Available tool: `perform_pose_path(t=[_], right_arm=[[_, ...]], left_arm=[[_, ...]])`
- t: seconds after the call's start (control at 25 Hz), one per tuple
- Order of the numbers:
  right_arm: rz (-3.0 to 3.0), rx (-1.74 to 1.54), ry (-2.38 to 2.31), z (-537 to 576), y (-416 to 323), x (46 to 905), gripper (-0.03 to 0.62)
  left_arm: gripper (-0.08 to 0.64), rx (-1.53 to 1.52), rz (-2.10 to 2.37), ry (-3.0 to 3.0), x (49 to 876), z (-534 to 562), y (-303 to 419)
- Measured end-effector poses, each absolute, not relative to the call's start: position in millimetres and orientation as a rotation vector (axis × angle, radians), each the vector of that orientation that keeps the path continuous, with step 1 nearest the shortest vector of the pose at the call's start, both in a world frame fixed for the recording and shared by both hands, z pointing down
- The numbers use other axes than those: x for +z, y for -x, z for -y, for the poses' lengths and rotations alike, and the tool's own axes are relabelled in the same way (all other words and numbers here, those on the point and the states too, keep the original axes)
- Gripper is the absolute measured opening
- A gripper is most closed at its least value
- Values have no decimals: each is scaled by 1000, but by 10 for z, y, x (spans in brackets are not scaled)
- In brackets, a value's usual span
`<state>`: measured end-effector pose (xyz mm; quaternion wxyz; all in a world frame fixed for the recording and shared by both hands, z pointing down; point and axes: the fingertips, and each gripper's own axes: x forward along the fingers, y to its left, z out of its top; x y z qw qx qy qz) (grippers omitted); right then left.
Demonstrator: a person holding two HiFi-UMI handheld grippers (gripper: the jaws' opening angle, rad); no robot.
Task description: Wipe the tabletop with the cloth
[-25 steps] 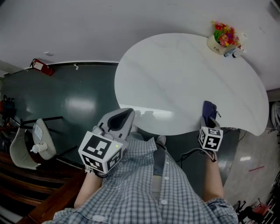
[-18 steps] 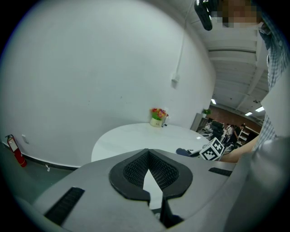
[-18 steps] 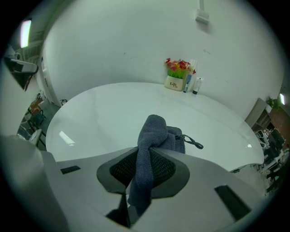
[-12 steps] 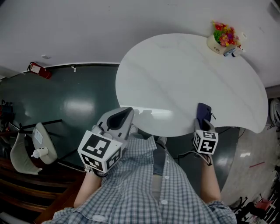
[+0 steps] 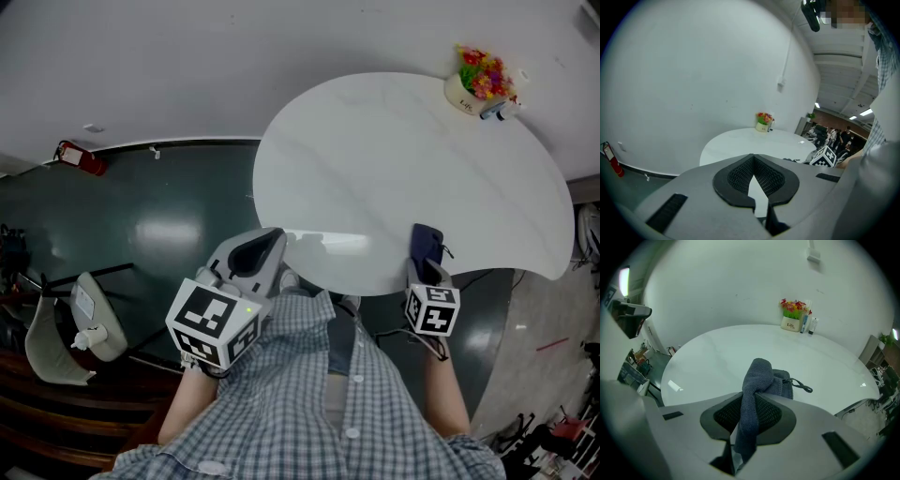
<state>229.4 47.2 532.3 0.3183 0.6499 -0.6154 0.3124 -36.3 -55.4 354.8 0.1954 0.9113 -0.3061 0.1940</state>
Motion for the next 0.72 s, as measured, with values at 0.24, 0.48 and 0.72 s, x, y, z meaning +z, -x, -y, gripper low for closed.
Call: perform_pose_path(t=[0.24, 0.48, 0.72], right_arm=[[1647, 855, -1691, -456, -2009, 5323, 67], [1663, 882, -1687, -425, -1686, 5318, 67], [1699, 907, -1664, -379, -1346, 5309, 67]], left_arm=[[6, 549, 847, -2556, 3571, 652, 513], [6, 550, 828, -2568, 3583, 748, 680], [6, 547, 807, -2583, 3581, 836, 776]])
